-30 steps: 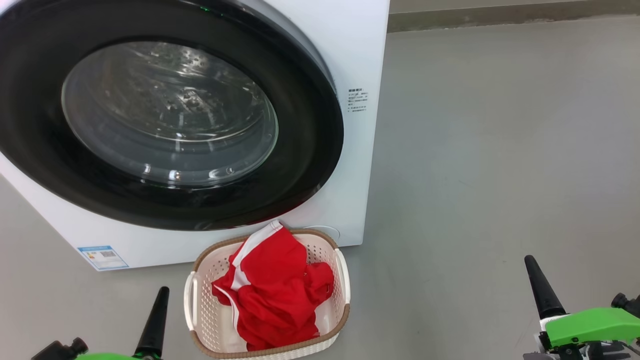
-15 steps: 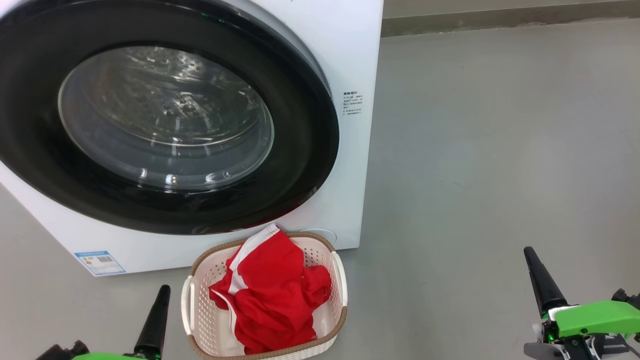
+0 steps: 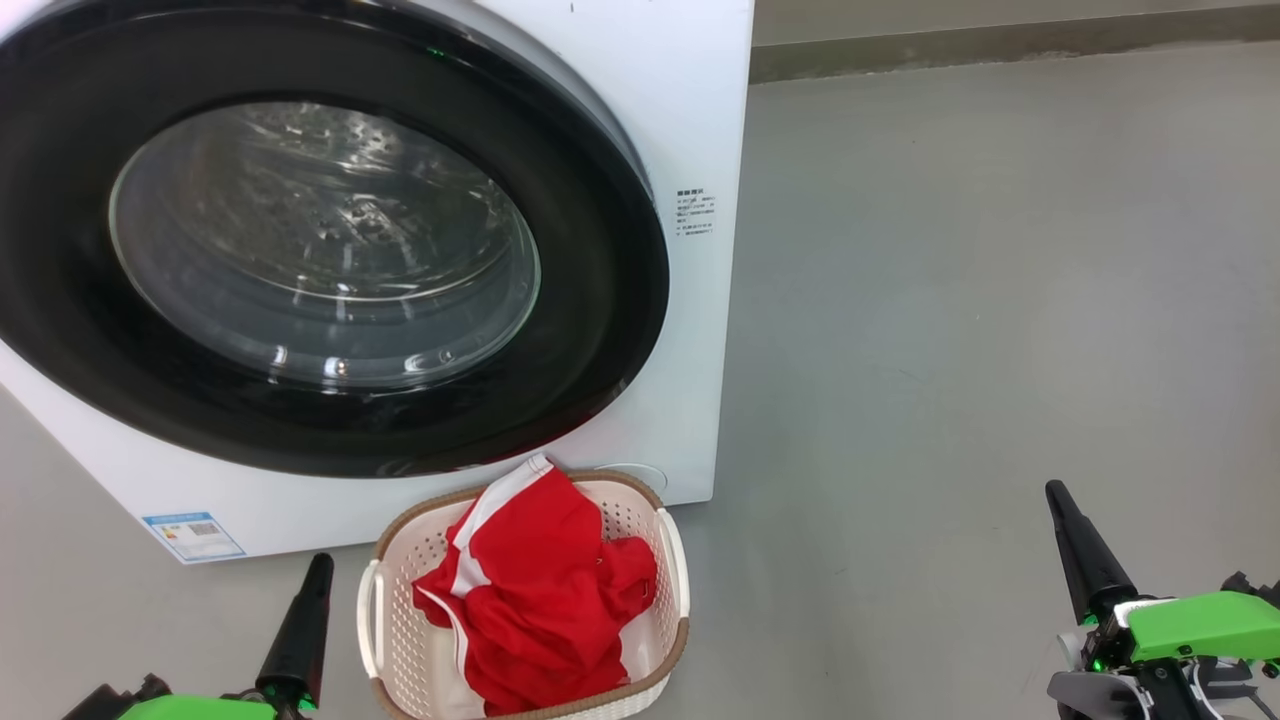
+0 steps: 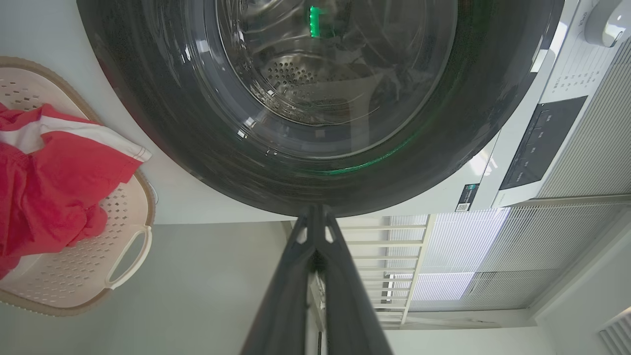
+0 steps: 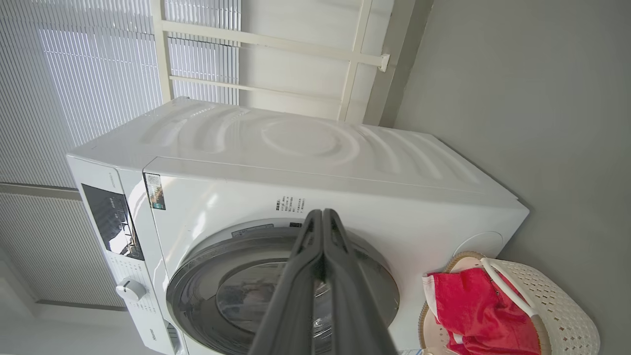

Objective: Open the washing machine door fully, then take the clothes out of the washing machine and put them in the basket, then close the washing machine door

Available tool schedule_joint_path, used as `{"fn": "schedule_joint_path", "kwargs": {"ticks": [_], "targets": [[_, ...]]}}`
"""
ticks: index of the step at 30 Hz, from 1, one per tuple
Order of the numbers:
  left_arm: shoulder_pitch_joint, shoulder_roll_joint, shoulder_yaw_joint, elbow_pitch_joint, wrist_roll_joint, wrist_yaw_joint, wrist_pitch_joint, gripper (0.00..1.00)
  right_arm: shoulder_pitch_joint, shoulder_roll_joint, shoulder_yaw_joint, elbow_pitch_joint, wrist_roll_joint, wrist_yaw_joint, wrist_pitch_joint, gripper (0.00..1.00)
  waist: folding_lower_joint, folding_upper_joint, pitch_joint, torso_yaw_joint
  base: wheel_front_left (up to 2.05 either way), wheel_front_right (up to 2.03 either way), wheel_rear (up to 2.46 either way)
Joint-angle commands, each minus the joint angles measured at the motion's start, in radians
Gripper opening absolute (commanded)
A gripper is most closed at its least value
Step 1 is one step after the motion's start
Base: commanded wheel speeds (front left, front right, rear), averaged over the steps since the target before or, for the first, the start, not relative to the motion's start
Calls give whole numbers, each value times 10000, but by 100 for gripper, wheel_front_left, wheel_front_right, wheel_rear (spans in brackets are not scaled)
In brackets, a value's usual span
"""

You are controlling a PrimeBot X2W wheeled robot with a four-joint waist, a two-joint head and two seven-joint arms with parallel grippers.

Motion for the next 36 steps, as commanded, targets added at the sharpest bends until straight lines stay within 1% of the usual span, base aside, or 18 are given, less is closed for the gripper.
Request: {"fn": "schedule_joint_path", "kwargs": {"ticks": [1, 36], "targets": [[-402, 114, 386, -267, -284, -70, 112, 0, -579, -148, 93, -338, 315, -7, 129, 0, 0, 0, -13, -15, 0, 0, 0], [-414, 72, 457, -266, -347, -71, 188, 0, -592, -146, 85, -343, 425, -7, 164, 0, 0, 0, -21, -24, 0, 0, 0]]}}
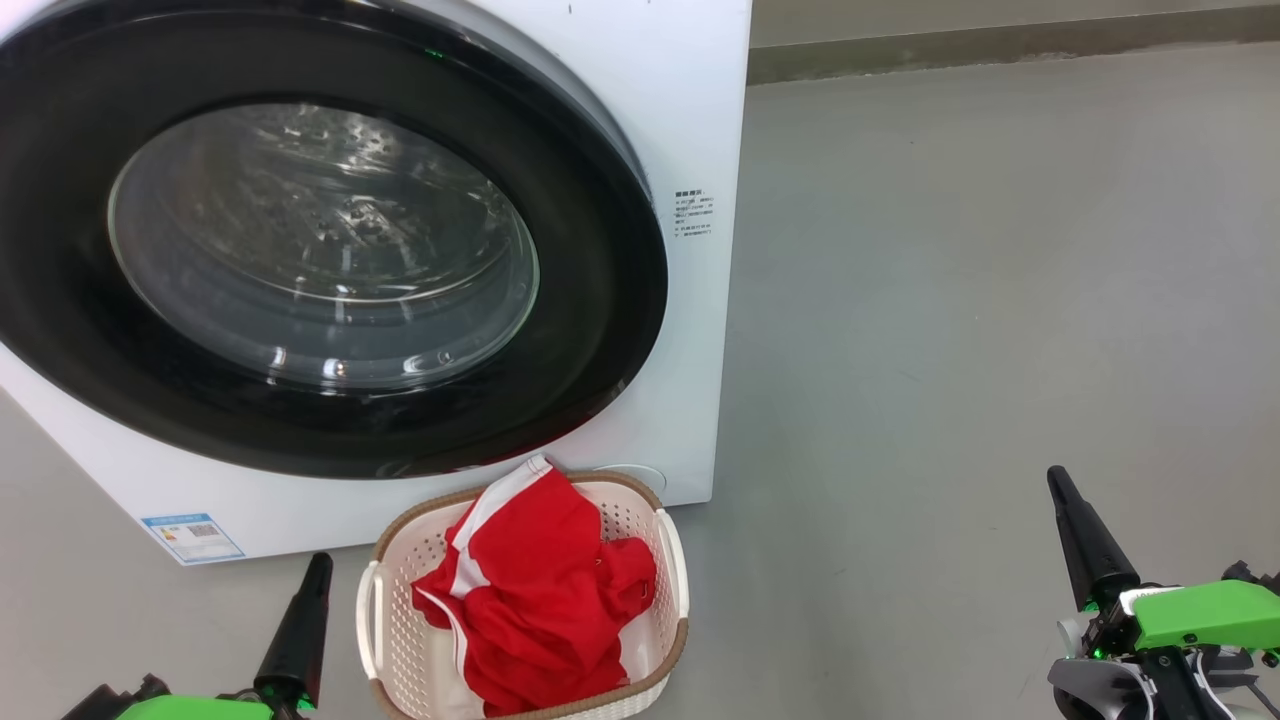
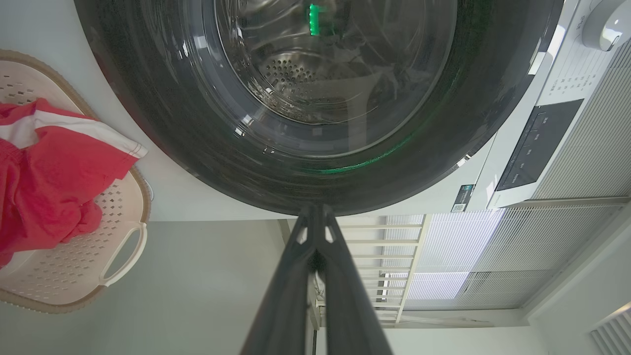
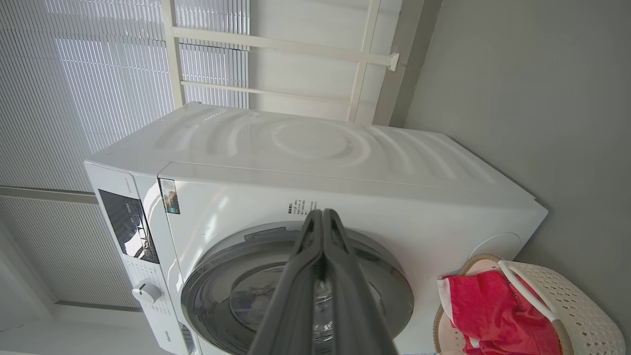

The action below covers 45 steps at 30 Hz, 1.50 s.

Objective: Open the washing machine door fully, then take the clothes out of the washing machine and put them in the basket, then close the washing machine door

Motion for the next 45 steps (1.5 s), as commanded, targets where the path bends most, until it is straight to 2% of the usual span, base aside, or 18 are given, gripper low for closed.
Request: {"fn": "schedule_joint_path", "kwargs": {"ticks": [1, 45], "targets": [[-414, 84, 375, -264, -89, -71, 30, 0, -416, -144, 125, -299, 32, -7, 66, 0, 0, 0, 0, 0, 0, 0, 0], [-418, 55, 418, -262, -54, -71, 64, 0, -416, -143, 124, -299, 30, -7, 68, 0, 0, 0, 0, 0, 0, 0, 0]]}}
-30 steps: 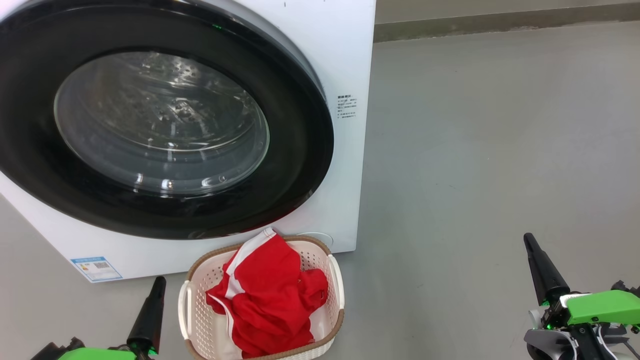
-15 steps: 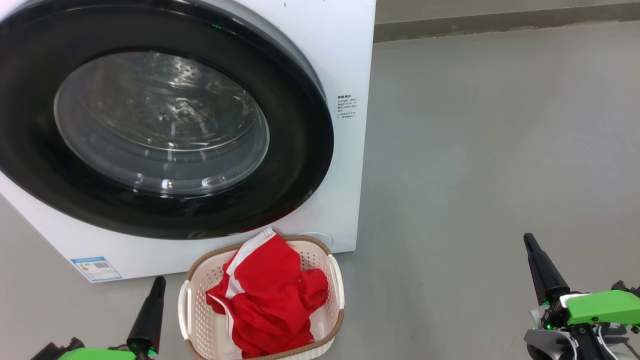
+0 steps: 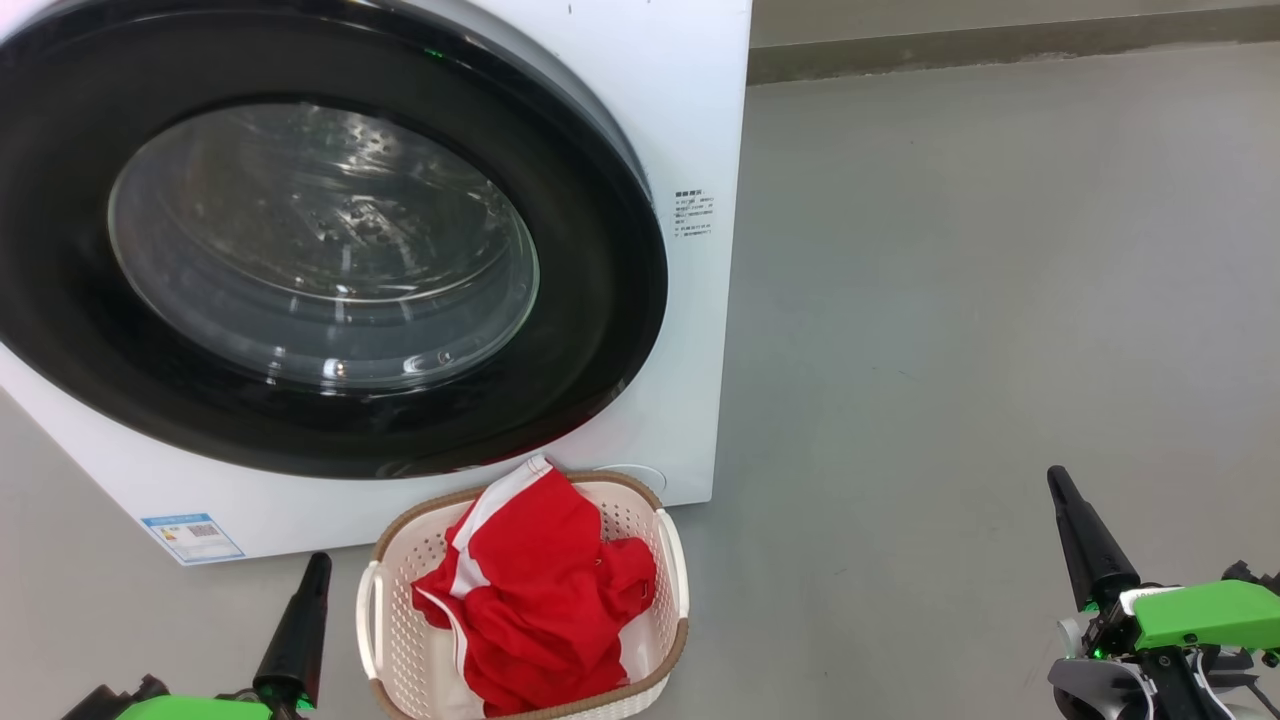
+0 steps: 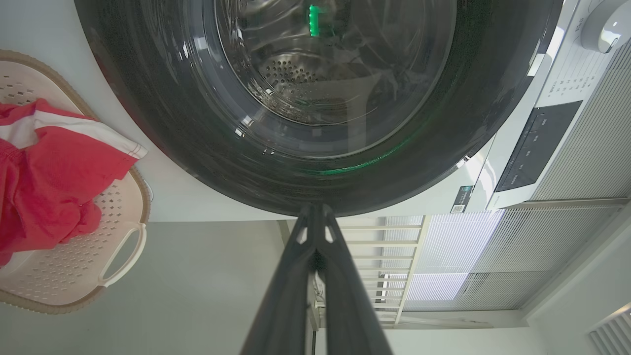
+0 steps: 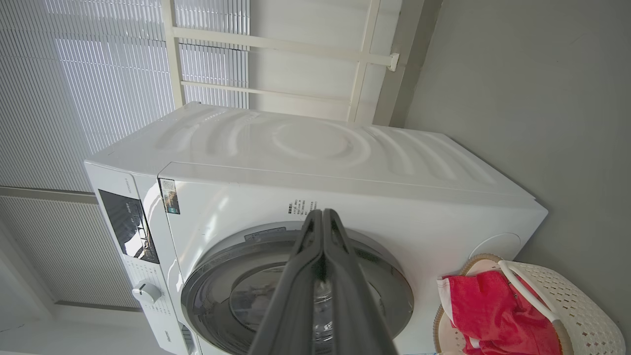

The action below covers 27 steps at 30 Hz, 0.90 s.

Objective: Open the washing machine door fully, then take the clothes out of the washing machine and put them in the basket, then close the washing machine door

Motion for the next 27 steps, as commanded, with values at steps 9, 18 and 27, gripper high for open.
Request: {"fn": "schedule_joint_path", "kwargs": {"ticks": [9, 18, 27], "targets": [[-419, 78, 380, -261, -51, -71, 56, 0, -416, -143, 125, -299, 30, -7, 68, 0, 0, 0, 0, 0, 0, 0, 0], [-419, 74, 386, -261, -46, -71, 60, 0, -416, -143, 125, -299, 30, -7, 68, 0, 0, 0, 0, 0, 0, 0, 0], [-419, 71, 390, -261, -43, -71, 64, 0, -416, -143, 125, -299, 30, -7, 68, 0, 0, 0, 0, 0, 0, 0, 0]]}}
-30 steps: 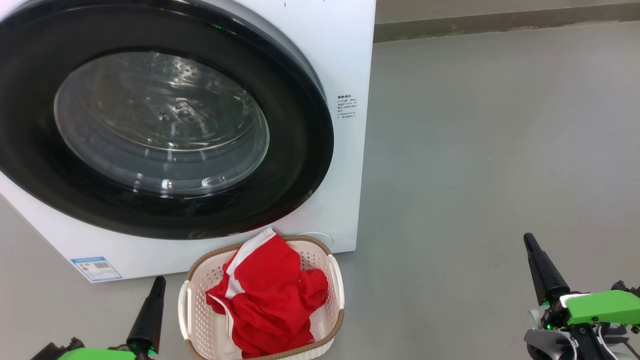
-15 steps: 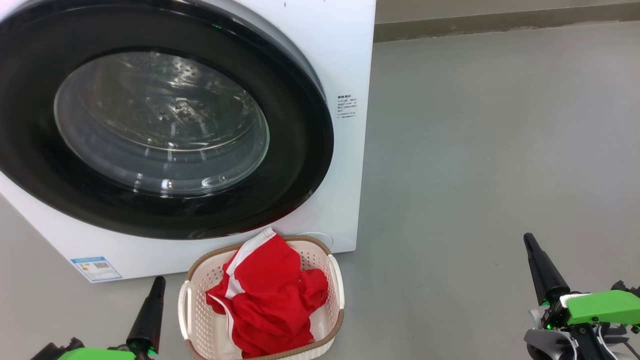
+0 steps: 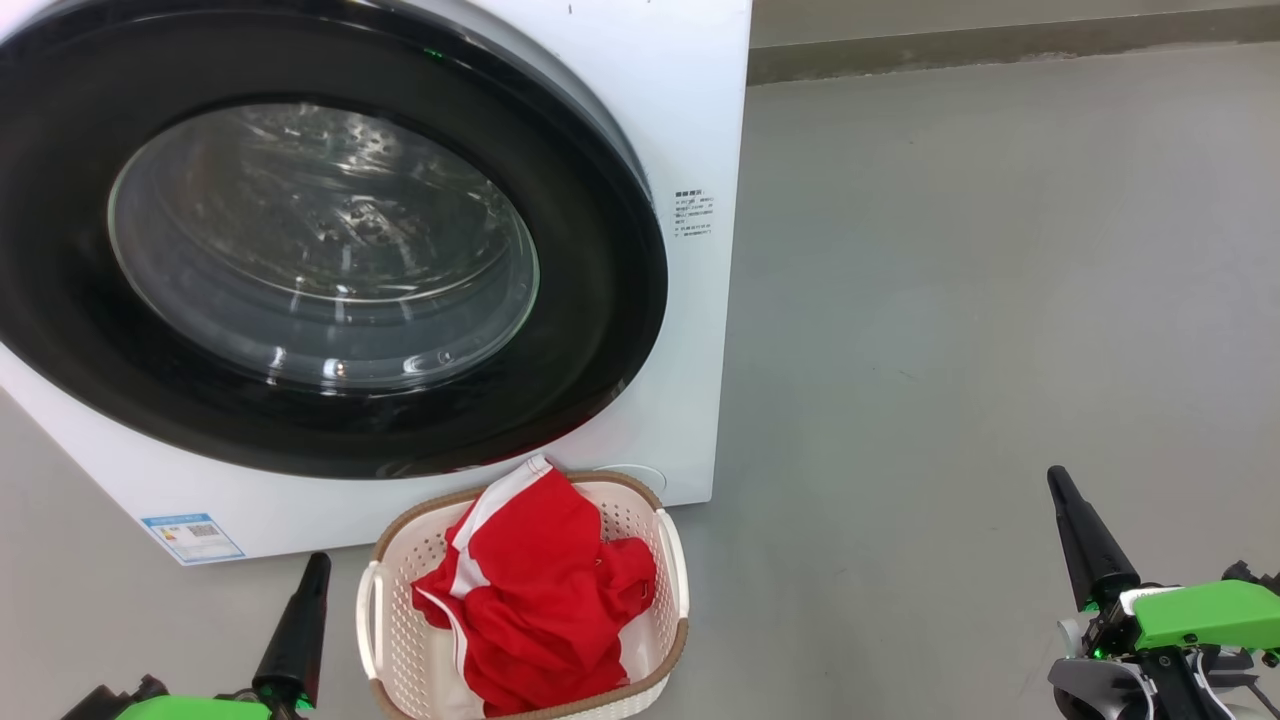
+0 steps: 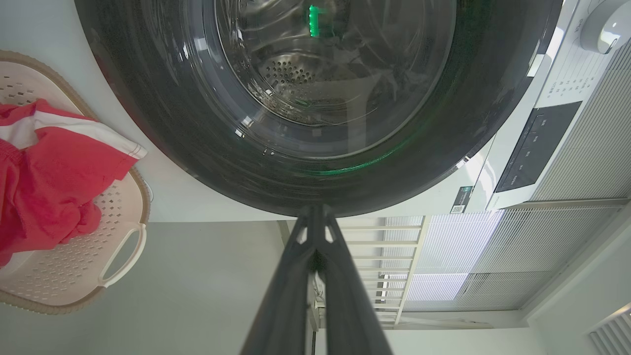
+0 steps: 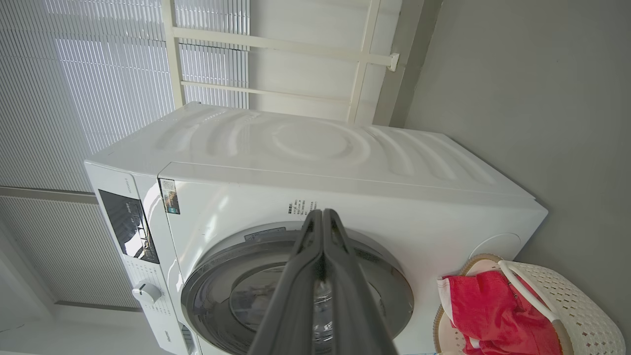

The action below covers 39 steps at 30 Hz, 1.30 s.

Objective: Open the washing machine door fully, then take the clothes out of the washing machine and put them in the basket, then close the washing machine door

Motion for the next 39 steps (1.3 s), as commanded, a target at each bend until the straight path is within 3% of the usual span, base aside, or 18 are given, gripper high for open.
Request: {"fn": "schedule_joint_path", "kwargs": {"ticks": [1, 39], "targets": [[-420, 76, 375, -261, -42, -71, 62, 0, -416, -143, 127, -299, 30, -7, 68, 0, 0, 0, 0, 0, 0, 0, 0], [-421, 67, 389, -260, -31, -71, 73, 0, -416, -143, 132, -299, 34, -7, 64, 0, 0, 0, 0, 0, 0, 0, 0]]}}
